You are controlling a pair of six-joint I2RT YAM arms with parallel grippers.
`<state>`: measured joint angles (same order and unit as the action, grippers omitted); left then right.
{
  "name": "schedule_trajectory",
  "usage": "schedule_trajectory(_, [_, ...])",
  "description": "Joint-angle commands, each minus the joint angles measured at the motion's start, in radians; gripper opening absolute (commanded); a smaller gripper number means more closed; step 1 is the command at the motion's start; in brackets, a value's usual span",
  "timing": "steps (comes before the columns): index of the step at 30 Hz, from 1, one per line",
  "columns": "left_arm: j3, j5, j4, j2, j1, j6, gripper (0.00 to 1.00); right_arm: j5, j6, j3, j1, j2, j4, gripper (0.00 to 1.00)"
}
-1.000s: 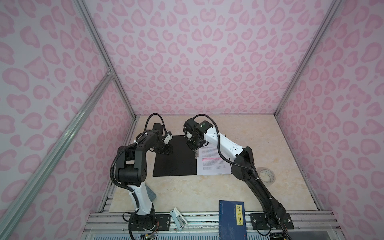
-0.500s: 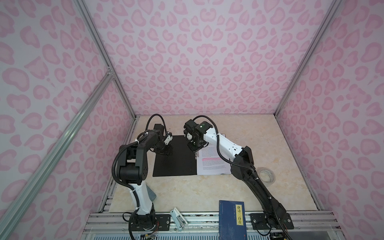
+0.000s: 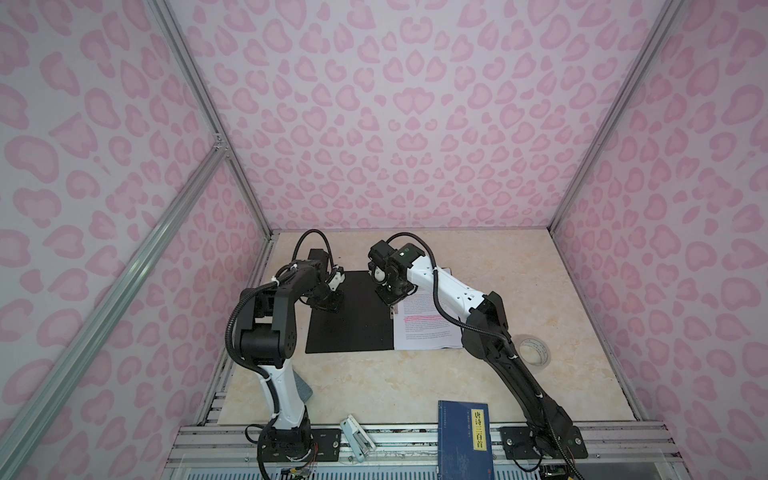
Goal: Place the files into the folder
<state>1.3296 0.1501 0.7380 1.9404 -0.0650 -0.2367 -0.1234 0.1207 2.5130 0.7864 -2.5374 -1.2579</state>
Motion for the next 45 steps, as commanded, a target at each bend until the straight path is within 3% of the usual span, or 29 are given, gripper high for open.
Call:
schedule_trajectory(1, [0.01,-0.007,0.013,0.007,0.001,-0.013,0.59,0.022,-0.006,-0.011,0.0,-0.018,-0.027,0.13])
schedule_trajectory(33, [0.01,-0.077,0.018,0.066,0.002,-0.015,0.58,0.032,0.005,-0.115,0.011,0.006,0.004,0.11])
schedule_trajectory(45, [0.042,-0.076,0.02,0.074,0.001,-0.011,0.58,0.023,-0.016,-0.038,-0.008,0.002,-0.016,0.13])
